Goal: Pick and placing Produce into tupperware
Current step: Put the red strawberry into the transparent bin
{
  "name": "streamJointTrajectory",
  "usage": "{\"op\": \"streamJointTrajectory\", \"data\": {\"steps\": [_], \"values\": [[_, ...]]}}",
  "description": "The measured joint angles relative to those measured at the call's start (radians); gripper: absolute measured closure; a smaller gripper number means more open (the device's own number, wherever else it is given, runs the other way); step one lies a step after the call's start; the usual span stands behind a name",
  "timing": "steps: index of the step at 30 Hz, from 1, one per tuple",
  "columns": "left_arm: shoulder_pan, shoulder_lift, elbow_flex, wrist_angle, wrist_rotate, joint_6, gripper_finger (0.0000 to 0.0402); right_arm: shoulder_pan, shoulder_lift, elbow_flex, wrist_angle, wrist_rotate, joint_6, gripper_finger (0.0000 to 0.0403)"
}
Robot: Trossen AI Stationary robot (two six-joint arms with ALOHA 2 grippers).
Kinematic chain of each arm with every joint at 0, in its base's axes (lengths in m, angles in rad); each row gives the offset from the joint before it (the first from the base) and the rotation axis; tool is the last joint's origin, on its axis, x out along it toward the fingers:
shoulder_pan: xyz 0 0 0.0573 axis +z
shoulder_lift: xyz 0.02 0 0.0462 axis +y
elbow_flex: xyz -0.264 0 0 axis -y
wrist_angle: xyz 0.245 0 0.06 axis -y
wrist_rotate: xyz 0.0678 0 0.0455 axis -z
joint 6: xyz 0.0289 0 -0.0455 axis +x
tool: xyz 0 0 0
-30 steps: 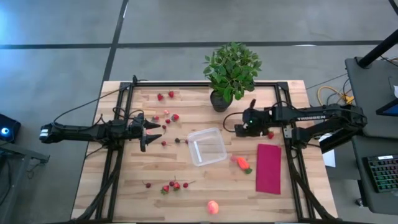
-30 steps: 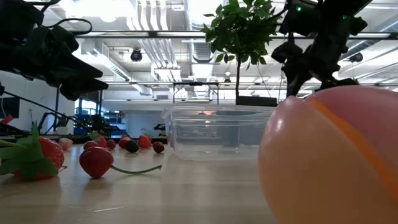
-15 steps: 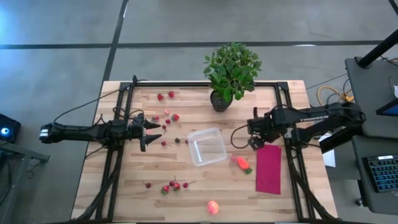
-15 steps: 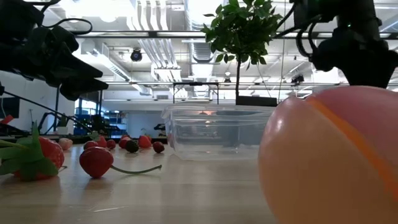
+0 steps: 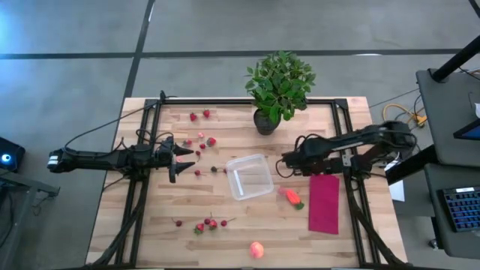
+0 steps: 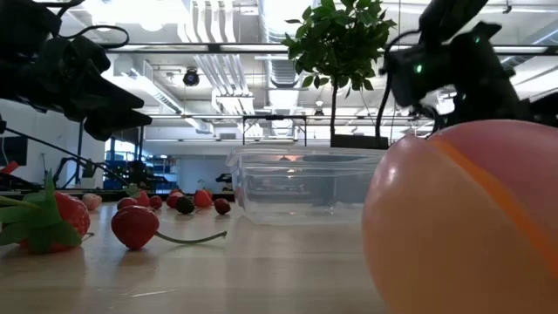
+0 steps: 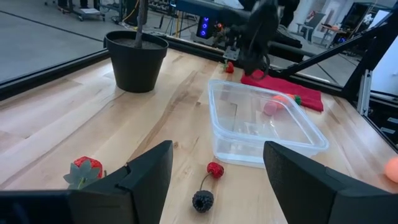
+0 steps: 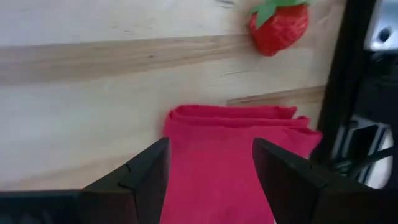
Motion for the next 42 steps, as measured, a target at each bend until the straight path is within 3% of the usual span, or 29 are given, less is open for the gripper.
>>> {"op": "streamJointTrajectory", "data": {"steps": [6, 12, 14, 19, 24, 27, 32, 42], "values": [[0.0, 0.0, 0.0, 0.0, 0.0, 0.0, 0.0164, 0.0, 0.051, 0.0, 0.003, 0.04, 0.222, 0.0184], [0.0, 0.001, 0.0, 0.0, 0.0, 0.0, 0.0164, 0.011, -0.04, -0.006, -0.079, 0.099, 0.675, 0.0184], [0.0, 0.002, 0.0, -0.001, 0.0, 0.0, 0.0164, 0.011, -0.074, -0.023, -0.082, 0.106, 0.748, 0.0184], [0.0, 0.002, 0.0, 0.0, 0.0, 0.0, 0.0164, -0.024, -0.117, -0.077, -0.074, 0.112, 0.796, 0.0184], [0.0, 0.002, 0.0, 0.0, 0.0, 0.0, 0.0164, -0.035, -0.111, -0.081, -0.075, 0.2, 0.698, 0.0184], [0.0, 0.002, 0.0, 0.0, 0.0, 0.0, 0.0164, -0.042, -0.106, -0.083, -0.075, 0.222, 0.766, 0.0184], [0.0, 0.002, 0.0, -0.001, 0.0, 0.0, 0.0164, -0.053, -0.093, -0.088, -0.072, 0.261, 0.744, 0.0184], [0.0, 0.002, 0.0, 0.0, 0.0, 0.0, 0.0164, -0.061, -0.037, -0.117, -0.016, 0.236, 0.742, 0.0184]]}}
